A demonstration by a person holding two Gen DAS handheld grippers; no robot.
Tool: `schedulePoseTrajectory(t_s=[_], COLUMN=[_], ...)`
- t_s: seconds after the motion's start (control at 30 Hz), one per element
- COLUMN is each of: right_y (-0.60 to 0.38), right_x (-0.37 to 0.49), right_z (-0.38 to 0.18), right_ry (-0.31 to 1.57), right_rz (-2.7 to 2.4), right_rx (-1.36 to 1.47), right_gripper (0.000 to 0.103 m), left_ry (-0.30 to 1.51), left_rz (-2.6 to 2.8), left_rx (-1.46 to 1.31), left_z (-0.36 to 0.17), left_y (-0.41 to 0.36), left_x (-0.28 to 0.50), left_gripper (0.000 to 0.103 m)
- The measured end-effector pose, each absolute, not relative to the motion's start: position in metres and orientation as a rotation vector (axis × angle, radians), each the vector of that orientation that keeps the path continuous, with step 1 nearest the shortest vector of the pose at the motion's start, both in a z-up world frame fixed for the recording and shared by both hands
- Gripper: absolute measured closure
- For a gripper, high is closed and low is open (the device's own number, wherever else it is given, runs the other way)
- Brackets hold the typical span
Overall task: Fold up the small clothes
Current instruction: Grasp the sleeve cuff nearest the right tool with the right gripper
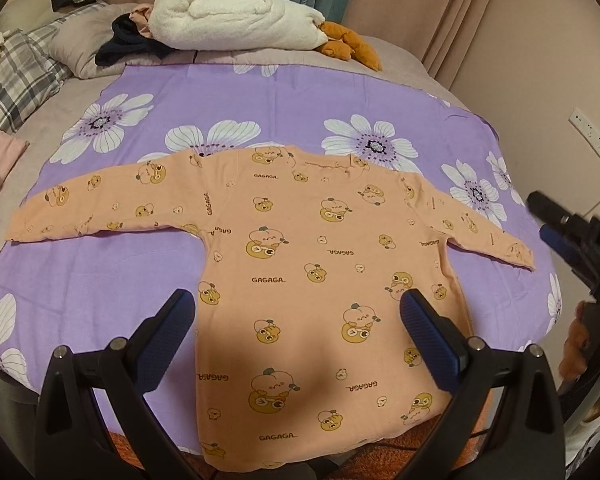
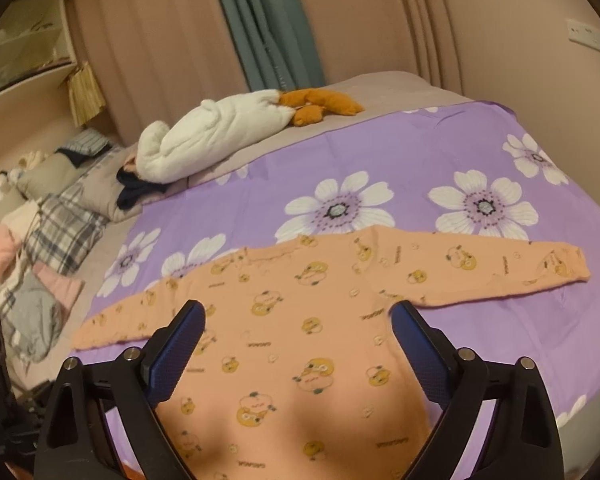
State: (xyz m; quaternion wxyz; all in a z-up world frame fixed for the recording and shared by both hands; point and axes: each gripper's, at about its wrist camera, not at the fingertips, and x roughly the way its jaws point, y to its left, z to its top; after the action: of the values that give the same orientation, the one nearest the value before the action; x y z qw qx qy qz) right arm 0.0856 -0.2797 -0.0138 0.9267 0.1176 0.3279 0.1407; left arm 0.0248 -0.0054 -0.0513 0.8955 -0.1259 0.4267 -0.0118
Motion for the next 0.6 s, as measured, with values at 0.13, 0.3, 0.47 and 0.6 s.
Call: schedulePoseTrajectory(t_s=[0.13,0.3,0.47,0.6], right_y=[-0.308,-0.366,-0.431,-0.485], right_x=[0.099,0.118,0.133,0.147], right_z=[-0.015,-0.027,-0.055,-0.091], right_ry=[0.676,0.688,0.726,0.774], right_rz=[0.249,0.129,-0.055,-0.249], right_rx=[0.324,0.472,0.604,0.695], right_gripper=[0.015,0.021,0.024,0.024], left_ry=[0.919,0.977,1.065,1.063], left_rz=[-0.038,-0.052,-0.067,-0.048], left_rx=[-0.287,-0.289,-0.32,-0.29], left_z=[-0.063,-0.087,-0.112,-0.121], left_y=[-0.004,-0.009,-0.009,-0.011], left_x=[0.033,0.046,0.057,0.062], left_gripper=[0.001,0.005,0.01,0.012])
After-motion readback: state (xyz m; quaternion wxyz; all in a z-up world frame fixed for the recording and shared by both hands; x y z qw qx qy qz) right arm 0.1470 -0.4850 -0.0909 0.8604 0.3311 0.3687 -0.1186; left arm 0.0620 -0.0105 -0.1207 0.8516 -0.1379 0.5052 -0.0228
